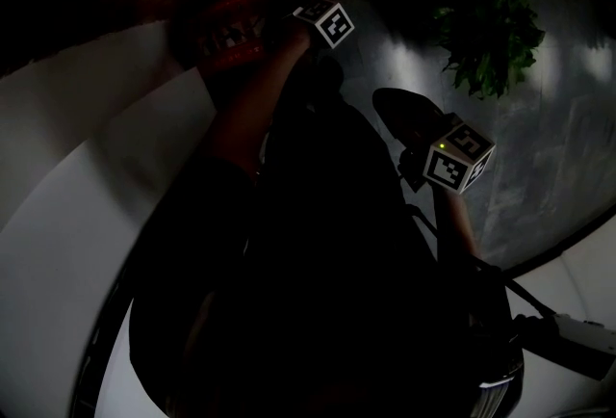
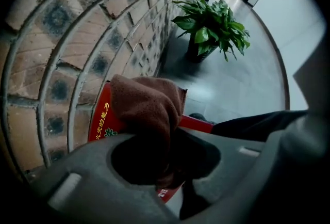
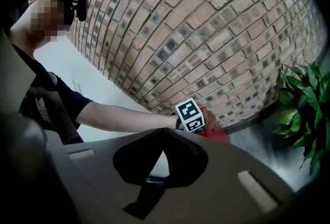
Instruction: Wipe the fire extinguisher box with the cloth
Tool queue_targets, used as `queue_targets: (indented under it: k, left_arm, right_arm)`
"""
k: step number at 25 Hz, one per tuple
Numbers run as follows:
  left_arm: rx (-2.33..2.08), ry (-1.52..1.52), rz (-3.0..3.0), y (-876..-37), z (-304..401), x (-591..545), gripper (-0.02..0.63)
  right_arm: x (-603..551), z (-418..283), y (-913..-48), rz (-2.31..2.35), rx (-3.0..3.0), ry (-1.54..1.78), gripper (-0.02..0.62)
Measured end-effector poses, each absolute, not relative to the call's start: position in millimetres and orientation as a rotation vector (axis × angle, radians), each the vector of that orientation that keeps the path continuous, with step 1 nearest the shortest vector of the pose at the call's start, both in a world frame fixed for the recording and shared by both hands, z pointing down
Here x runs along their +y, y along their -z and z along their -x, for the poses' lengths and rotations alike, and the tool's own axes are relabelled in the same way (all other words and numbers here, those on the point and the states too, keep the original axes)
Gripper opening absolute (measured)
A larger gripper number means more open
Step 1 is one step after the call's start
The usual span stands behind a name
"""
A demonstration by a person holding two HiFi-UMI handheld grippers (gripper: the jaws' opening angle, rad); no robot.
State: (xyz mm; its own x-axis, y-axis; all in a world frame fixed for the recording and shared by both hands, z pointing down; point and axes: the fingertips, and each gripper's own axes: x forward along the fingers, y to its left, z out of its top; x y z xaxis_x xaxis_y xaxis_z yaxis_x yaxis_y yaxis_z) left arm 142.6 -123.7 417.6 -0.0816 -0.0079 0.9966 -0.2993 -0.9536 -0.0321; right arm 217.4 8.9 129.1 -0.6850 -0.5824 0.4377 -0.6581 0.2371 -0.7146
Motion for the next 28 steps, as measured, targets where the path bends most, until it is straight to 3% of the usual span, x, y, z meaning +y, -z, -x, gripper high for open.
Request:
queue_targets:
  k: [10,19,28]
  left_arm:
    - [-0.364,-2.132,-2.05,-417,-152,-123,0.098]
    - [-0.235,-1.716,-2.316,-370,-234,-77,0.098]
    - [-0.551,-1.621,-2.312,-315,-145,-135,0.098]
  right_arm:
    - [25,-208,-127,-1.204,-2.38,-1.439,0.0]
    - [23,-191,-106,-1.125,-2.429,-1.347,0.0]
    - [12,-156,-98,-0.972,-2.555,-1.323,0.0]
